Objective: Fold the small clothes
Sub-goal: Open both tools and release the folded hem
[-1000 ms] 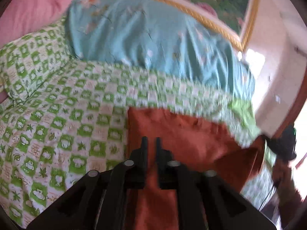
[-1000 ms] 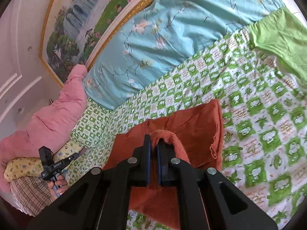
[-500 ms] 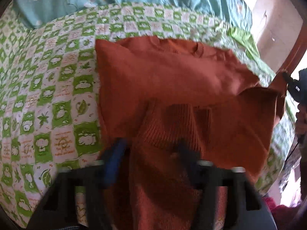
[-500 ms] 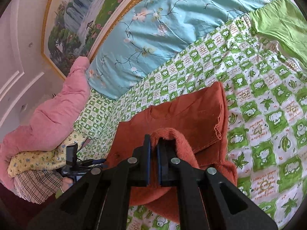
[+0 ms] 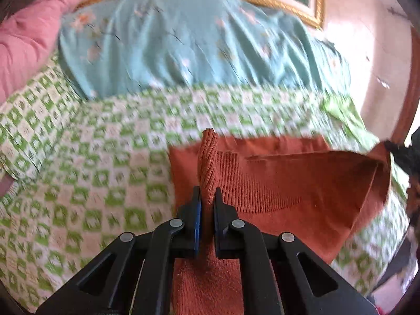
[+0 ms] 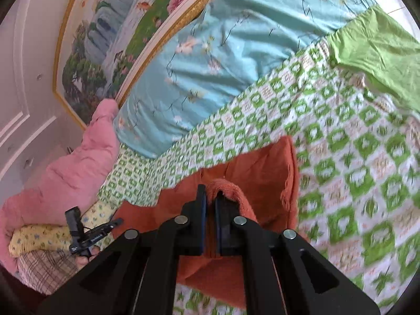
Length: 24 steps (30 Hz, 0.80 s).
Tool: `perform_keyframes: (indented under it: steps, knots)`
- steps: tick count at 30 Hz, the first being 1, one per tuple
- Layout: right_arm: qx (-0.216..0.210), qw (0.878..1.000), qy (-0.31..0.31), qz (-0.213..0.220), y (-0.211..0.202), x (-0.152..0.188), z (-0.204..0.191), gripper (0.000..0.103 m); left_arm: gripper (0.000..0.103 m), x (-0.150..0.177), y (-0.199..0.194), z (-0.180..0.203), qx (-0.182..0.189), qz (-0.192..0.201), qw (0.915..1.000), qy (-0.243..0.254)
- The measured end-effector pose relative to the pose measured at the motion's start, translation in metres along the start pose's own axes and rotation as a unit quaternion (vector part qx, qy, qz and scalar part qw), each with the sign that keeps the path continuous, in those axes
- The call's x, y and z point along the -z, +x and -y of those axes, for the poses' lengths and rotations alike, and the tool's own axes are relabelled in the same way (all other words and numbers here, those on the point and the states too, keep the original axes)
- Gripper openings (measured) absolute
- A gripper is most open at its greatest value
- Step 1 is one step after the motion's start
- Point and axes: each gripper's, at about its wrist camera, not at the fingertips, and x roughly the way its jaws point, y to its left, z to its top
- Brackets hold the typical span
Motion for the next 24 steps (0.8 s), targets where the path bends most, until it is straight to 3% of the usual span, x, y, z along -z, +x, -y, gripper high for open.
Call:
perform_keyframes:
  steps: [3, 7, 15, 17, 20, 21, 24]
  knots:
    - [0.026, 1.000, -0.002, 0.003, 0.019, -0.019, 0.003, 0.007, 0.005, -0.024, 0.023, -0.005, -0.026, 0.007, 0.9996, -0.002]
    - [0.064, 0.998, 0.009, -0.017, 0.061, -0.036, 0.023, 0.007, 0.005, -0.039, 0.072, -0.007, -0.071, -0.012, 0.9973, 0.014]
    - [0.150, 0.983, 0.035, -0.095, 0.126, -0.029, 0.071, 0.008, 0.006, -0.024, 0.151, -0.025, -0.111, -0.077, 0.9908, 0.003]
    - [0.165, 0.980, 0.045, -0.104, 0.132, -0.024, 0.081, 0.009, 0.008, -0.021, 0.159, -0.027, -0.113, -0.084, 0.9901, -0.004]
    - [0.145, 0.983, 0.067, -0.092, 0.124, -0.024, 0.084, 0.018, 0.019, -0.019, 0.155, -0.037, -0.115, -0.086, 0.9892, -0.033]
    - [0.148, 0.983, 0.066, -0.082, 0.116, -0.025, 0.081, 0.025, 0.019, -0.019, 0.147, -0.041, -0.117, -0.083, 0.9887, -0.045]
    - [0.156, 0.986, 0.036, -0.036, 0.086, -0.028, 0.062, 0.029, 0.018, -0.015, 0.112, -0.037, -0.107, -0.062, 0.9906, -0.059]
